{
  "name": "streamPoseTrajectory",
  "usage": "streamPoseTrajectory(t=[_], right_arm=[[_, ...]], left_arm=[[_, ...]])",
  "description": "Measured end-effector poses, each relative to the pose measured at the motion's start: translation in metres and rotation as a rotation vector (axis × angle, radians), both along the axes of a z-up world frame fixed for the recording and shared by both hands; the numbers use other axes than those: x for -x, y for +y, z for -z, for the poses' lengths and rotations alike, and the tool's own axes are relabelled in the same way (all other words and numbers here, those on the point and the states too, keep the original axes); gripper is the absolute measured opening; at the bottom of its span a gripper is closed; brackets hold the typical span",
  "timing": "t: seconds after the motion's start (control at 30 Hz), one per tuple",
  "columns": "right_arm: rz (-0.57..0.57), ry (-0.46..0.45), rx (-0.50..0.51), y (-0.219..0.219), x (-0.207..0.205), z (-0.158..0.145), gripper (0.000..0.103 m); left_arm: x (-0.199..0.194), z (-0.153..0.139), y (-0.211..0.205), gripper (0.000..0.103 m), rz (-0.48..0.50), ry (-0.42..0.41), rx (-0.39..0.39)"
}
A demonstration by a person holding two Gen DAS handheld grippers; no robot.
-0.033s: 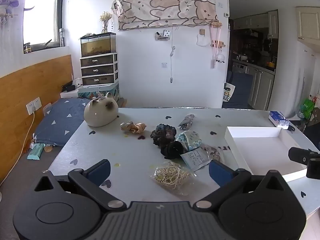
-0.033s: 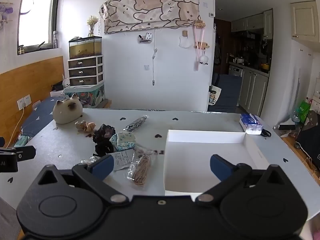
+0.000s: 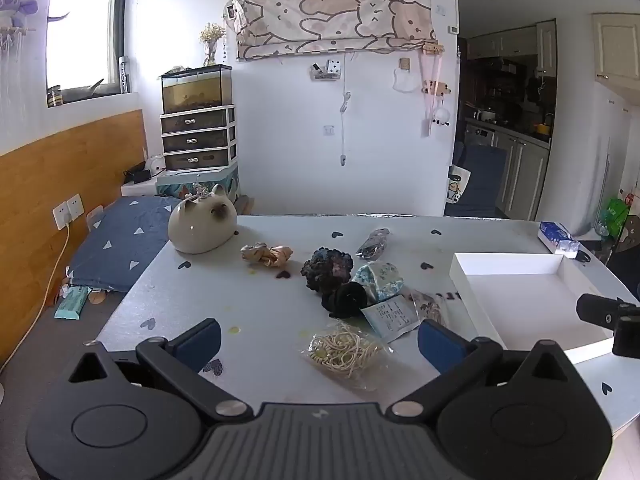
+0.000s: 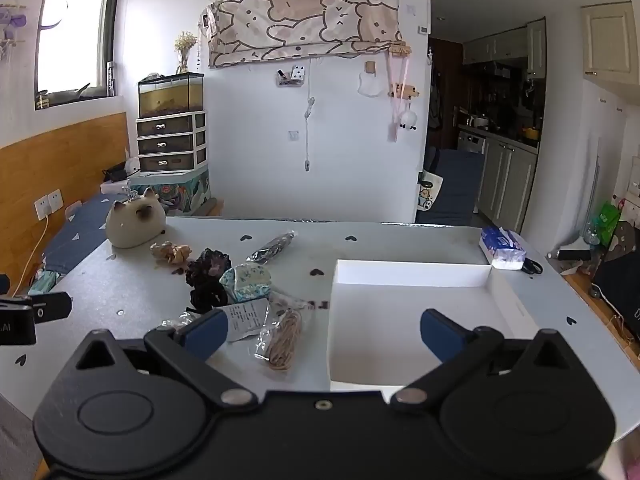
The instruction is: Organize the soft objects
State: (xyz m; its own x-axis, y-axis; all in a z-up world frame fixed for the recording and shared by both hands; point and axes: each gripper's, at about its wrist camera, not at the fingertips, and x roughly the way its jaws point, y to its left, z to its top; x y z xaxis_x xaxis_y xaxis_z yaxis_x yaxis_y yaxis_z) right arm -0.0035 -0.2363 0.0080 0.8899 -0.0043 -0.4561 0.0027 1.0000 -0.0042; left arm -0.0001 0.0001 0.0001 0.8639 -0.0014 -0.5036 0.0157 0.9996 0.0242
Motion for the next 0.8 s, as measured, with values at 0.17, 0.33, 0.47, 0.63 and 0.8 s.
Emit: streamPoseTrajectory(t=[0.17,0.33,0.47,0.63,0.8], right_arm=[[0.006,-0.001,0.003,-0.0001,-0.0009,-0.0002,0.103],[0.004,0.000,0.006,0.0014,-0.0017,0.0001,0.103],[0.007,0.003,0.006,0.0021,-0.0030,0.0004,0.103],[0.002,-0.002,0.006,0.0018,-0.0016,0.0001,0.103],[0.002,-0.002,0.006,0.0025,-0.0013,-0.0004,0.103]], left_arm=[[0.0004,-0.0004,-0.0001,0.103,0.002,-0.003,0.001],[0.0000,-0.0002,-0.0001,0.103,0.000,0.000,-0.002],[0.0001,-0.0001,-0.0003,0.103,0.001,0.001,-0.001],[0.0001,-0.0002,-0.0002,0.103,0.000,0.003,0.000],[-0.0001,-0.0002,0.0001,0.103,-0.001,0.004,0.001]])
